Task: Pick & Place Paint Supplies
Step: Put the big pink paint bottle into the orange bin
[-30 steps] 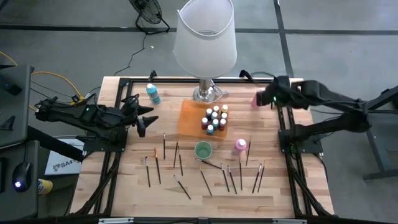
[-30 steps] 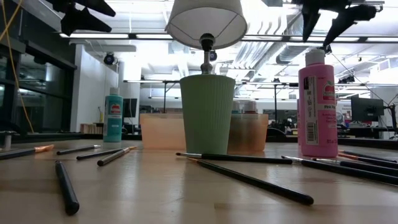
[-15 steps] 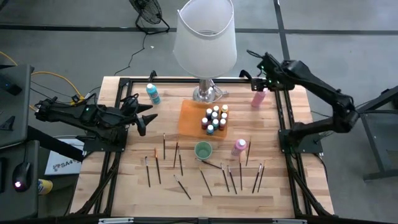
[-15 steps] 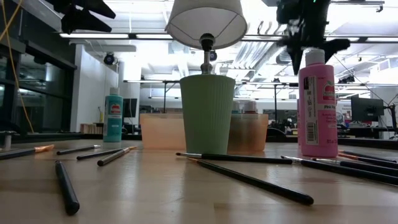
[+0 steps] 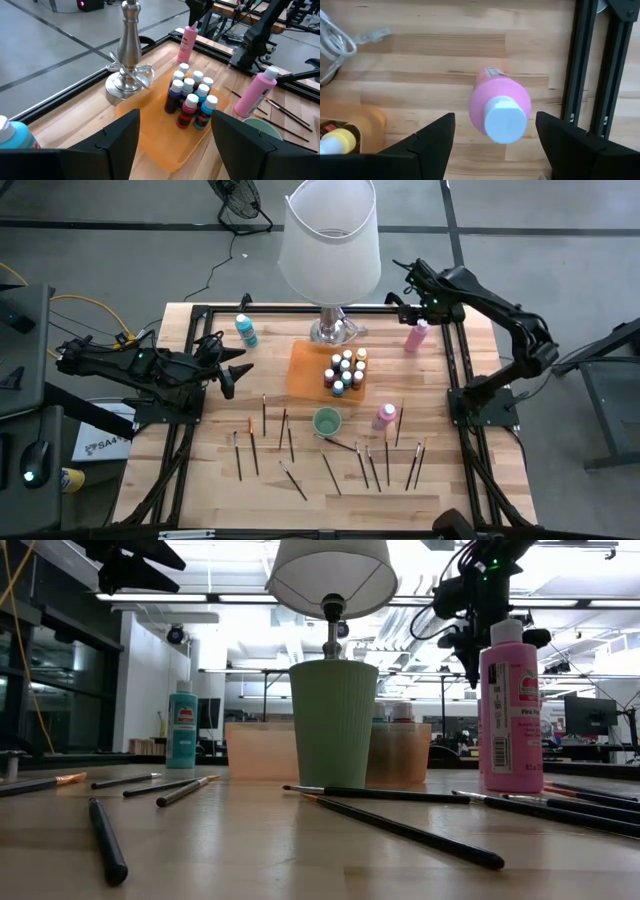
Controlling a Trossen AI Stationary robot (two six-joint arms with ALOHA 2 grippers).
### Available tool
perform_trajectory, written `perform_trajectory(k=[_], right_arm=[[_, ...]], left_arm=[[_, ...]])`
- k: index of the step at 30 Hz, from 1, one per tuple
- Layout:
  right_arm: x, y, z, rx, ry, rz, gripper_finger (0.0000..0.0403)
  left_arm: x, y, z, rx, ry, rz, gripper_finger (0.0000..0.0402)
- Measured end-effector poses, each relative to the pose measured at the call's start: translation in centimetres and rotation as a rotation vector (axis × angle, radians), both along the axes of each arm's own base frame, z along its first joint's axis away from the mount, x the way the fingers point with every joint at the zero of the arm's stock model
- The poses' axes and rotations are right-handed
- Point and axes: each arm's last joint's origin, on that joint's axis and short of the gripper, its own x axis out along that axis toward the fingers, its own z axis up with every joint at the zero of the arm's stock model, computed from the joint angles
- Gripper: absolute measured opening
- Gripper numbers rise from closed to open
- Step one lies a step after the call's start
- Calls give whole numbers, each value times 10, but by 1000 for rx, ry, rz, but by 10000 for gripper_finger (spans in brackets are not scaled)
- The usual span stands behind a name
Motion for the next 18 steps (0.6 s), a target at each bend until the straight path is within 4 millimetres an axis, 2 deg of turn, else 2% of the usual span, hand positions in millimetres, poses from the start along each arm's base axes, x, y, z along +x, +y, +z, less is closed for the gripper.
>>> perform_trajectory(k=[3,8,18], right_arm=[[-3,-3,-1,8,3,-10,266],[-7,-4,-2,27,14,-20,235],[-6,-6,-2,28,-7,3,183]], left_arm=[[0,0,0,-1,0,-3,237],[0,-1,0,-10,2,-26,237],[0,-1,0,-13,2,-31,237]])
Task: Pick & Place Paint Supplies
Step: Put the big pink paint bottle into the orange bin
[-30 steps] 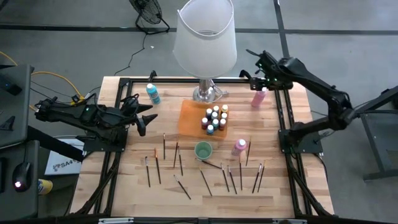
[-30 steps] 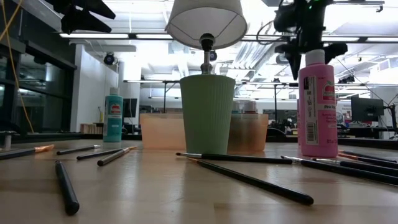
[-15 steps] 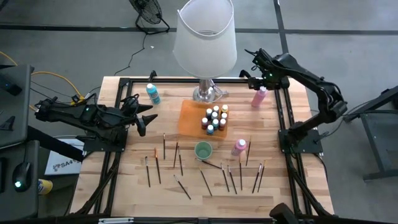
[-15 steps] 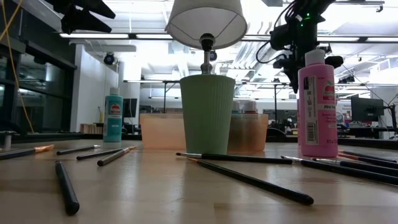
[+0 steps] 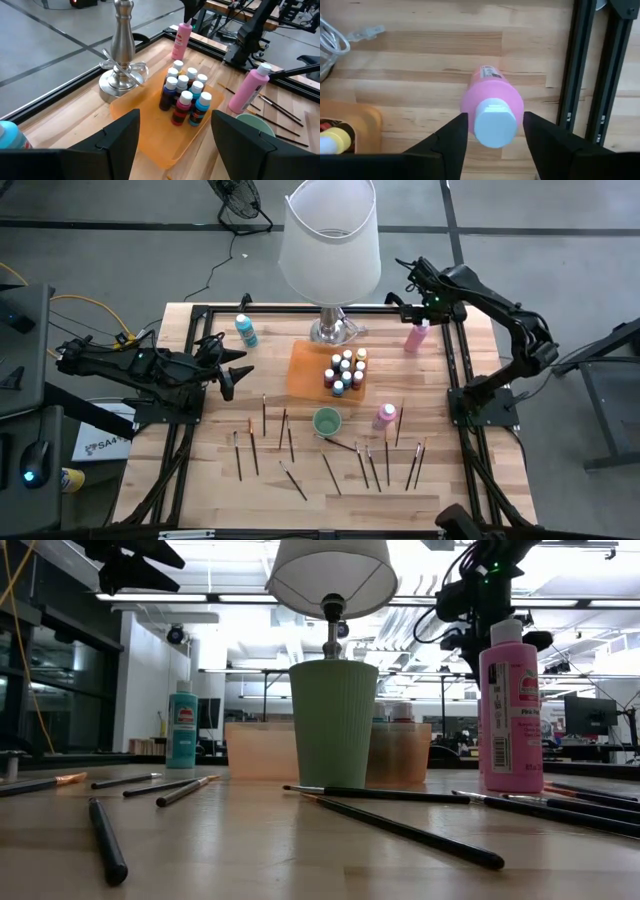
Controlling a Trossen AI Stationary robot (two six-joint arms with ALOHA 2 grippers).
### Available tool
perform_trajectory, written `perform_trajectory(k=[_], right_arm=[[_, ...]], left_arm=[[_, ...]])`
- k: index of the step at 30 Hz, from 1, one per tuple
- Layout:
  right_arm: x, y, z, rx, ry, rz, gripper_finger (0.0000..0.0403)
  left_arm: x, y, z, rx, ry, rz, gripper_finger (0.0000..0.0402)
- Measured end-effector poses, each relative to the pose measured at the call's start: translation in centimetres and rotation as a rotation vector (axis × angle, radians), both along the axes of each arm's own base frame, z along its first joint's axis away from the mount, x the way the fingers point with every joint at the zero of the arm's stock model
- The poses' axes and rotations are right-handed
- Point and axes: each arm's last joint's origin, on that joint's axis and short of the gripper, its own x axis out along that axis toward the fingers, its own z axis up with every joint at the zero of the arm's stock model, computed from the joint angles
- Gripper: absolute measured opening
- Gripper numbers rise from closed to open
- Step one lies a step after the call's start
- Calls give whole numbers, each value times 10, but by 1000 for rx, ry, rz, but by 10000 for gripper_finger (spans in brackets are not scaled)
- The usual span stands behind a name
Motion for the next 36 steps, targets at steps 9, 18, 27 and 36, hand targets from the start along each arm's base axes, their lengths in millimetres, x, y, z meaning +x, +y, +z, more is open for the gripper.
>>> perform_trajectory(k=[9,18,27,36], right_arm=[[6,-7,-10,24,17,25,176],[5,-6,-10,38,23,27,148],[4,-5,-10,44,31,53,124],[3,0,-5,72,-36,130,115]], left_arm=[[0,0,0,0,0,0,237],[0,0,0,-3,1,-10,237],[0,-1,0,-8,2,-22,237],[0,-1,0,-7,2,-21,237]])
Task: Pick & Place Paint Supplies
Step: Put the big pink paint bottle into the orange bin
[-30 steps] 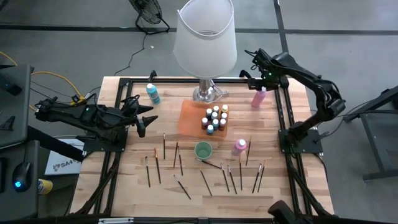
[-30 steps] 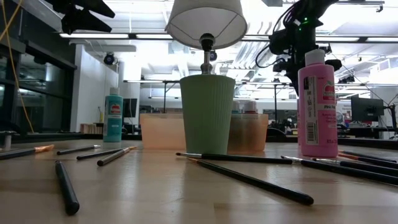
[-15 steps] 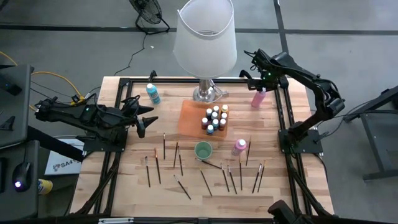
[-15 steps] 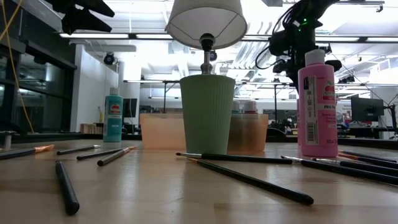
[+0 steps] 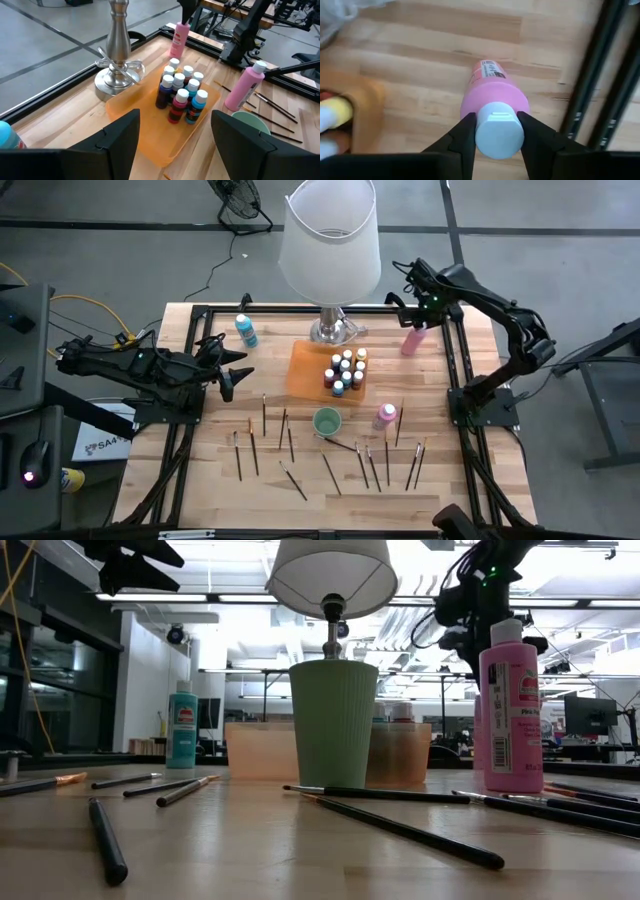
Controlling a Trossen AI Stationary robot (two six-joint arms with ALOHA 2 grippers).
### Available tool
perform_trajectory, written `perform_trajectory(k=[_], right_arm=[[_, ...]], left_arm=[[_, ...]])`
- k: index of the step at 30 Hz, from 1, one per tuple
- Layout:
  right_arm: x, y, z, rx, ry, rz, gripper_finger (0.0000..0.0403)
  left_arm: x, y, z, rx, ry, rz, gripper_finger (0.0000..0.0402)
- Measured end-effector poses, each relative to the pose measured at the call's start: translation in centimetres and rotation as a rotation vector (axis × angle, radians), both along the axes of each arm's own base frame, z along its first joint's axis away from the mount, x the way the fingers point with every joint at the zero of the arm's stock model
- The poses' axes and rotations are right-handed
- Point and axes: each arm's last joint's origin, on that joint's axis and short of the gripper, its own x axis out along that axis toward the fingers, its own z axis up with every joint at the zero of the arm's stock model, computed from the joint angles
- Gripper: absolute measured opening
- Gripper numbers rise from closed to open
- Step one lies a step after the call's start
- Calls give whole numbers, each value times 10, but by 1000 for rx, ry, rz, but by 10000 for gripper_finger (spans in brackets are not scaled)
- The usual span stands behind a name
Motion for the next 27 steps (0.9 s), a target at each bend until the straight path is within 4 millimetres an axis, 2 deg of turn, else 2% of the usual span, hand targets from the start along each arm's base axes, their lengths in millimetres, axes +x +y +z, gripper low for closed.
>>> perform_trajectory(k=[7,14,21,27], right_arm=[[-9,17,23,-41,-106,30,115],[-22,51,51,-77,-207,83,115],[-31,85,78,-111,-291,153,115],[-23,110,110,-164,-369,271,115]], left_arm=[[3,-2,0,25,20,-50,237],[19,-5,1,53,22,-71,237],[40,-10,25,147,57,-101,237],[63,-15,49,220,84,-125,237]])
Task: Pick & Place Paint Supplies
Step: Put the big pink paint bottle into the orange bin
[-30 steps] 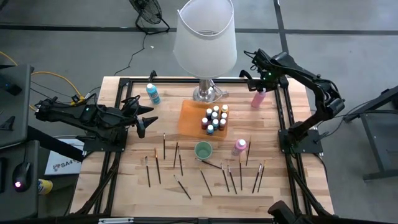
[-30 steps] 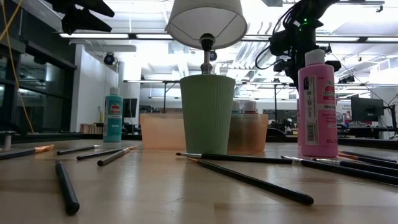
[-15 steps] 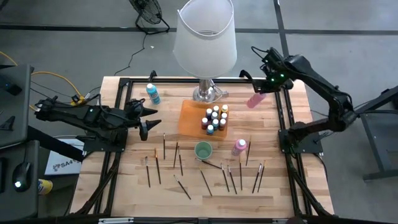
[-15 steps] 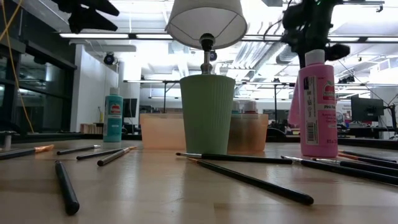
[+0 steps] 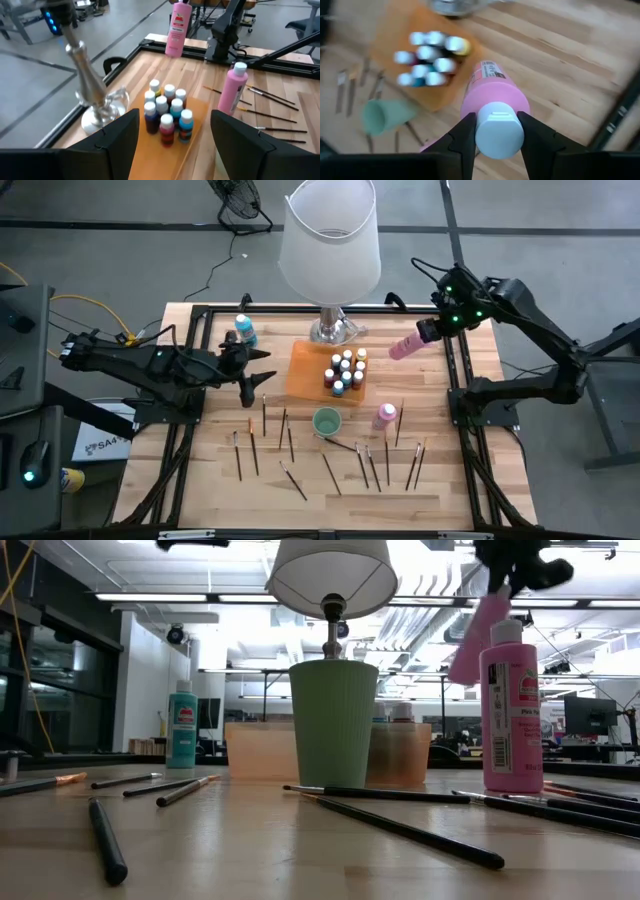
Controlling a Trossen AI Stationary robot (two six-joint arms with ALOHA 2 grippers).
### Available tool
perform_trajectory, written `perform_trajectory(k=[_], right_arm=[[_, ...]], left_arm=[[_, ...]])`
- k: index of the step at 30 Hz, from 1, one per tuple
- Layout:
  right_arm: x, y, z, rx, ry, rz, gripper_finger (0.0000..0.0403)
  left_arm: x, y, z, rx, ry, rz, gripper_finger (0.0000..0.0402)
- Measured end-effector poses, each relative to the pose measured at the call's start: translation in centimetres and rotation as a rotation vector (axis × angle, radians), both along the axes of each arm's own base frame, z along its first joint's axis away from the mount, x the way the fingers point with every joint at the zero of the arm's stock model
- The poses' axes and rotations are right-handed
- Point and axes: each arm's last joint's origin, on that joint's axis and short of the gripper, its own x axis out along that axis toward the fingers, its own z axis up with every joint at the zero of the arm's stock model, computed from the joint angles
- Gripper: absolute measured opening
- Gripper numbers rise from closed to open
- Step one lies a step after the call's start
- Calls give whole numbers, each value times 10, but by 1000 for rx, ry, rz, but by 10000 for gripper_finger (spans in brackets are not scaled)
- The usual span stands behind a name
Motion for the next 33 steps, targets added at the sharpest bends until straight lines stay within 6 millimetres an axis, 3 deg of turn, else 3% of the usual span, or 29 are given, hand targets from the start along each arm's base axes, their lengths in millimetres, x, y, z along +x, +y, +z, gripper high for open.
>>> perform_trajectory(k=[7,13,20,28,33], right_arm=[[21,26,24,-44,-66,198,115],[49,46,20,-33,-45,372,115],[86,70,14,-66,-99,540,115],[108,95,14,-185,-175,685,115],[122,106,12,-236,-214,748,115]], left_arm=[[25,-6,22,44,9,-24,237],[48,-11,32,60,25,-61,237],[89,-4,29,-18,78,-151,237],[131,2,27,-124,45,-310,239],[158,-2,22,-134,34,-347,276]])
